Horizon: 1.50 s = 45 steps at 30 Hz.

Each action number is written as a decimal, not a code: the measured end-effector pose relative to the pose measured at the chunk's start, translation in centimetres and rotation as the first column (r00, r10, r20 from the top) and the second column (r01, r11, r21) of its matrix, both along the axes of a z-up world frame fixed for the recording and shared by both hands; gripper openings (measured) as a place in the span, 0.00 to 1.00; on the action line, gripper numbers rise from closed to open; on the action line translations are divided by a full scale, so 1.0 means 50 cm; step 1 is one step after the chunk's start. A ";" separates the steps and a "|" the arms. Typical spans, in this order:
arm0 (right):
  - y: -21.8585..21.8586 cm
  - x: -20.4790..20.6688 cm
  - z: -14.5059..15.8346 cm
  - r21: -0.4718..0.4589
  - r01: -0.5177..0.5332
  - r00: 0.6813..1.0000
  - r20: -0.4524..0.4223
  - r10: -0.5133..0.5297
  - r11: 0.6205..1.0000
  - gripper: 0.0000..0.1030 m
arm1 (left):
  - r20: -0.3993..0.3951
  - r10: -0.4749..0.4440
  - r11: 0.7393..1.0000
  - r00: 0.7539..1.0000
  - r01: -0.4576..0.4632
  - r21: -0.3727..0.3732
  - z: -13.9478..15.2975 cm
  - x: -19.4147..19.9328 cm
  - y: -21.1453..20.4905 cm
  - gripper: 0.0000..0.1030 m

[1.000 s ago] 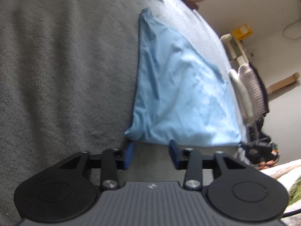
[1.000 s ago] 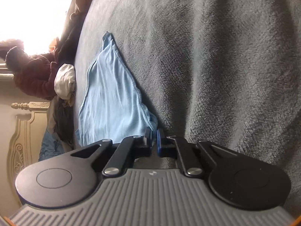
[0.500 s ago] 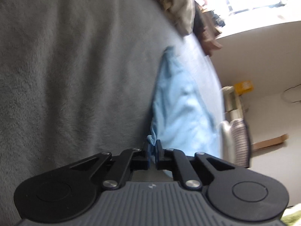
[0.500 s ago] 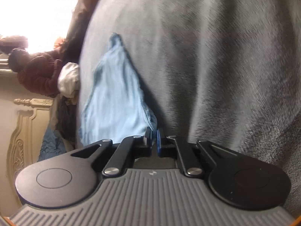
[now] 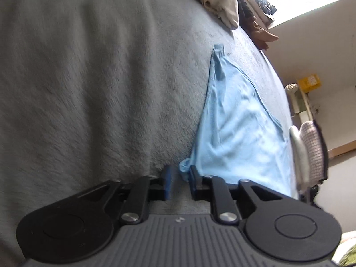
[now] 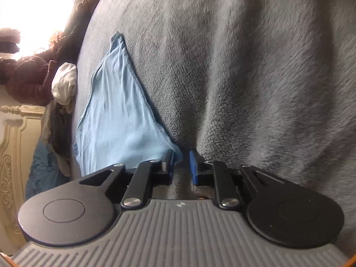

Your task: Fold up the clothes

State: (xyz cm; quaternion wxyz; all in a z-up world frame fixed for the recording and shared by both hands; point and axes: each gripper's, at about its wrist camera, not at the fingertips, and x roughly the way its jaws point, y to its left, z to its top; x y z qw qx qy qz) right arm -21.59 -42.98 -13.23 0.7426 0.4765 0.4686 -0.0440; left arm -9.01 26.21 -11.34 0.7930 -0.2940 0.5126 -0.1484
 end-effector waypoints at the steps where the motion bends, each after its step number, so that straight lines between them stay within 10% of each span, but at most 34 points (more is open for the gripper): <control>1: -0.002 0.000 0.020 -0.053 -0.016 1.000 0.005 0.016 0.998 0.16 | 0.030 -0.003 0.999 1.000 0.002 0.032 0.018 -0.002 0.003 0.23; 5: 0.029 0.031 0.103 -0.326 -0.144 0.982 0.071 0.176 0.934 0.17 | 0.146 -0.050 0.991 0.988 0.031 0.129 0.077 0.009 -0.004 0.23; 9: 0.106 0.085 0.107 -0.397 -0.298 0.929 0.089 0.359 0.868 0.16 | 0.177 -0.213 0.956 0.961 0.167 0.242 0.093 0.036 -0.092 0.23; 19: 0.287 0.213 0.118 -0.561 -0.579 0.677 0.074 0.733 0.592 0.14 | 0.157 -0.281 0.927 0.947 0.225 0.300 0.048 0.044 -0.134 0.23; 26: 0.252 0.220 0.102 -0.582 -0.555 0.724 0.014 0.690 0.594 0.15 | 0.146 -0.293 0.924 0.945 0.240 0.299 0.032 0.040 -0.110 0.23; 31: 0.224 0.219 0.063 -0.605 -0.553 0.757 -0.078 0.649 0.573 0.14 | 0.139 -0.300 0.906 0.944 0.237 0.350 0.025 0.031 -0.106 0.00; 41: 0.205 0.201 0.087 -0.622 -0.492 0.794 -0.033 0.607 0.609 0.14 | 0.170 -0.255 0.941 0.952 0.204 0.270 0.056 -0.014 -0.043 0.13; 45: 0.212 0.203 0.098 -0.621 -0.481 0.789 0.001 0.614 0.619 0.14 | 0.186 -0.427 0.856 0.885 0.329 0.397 0.075 -0.039 -0.083 0.26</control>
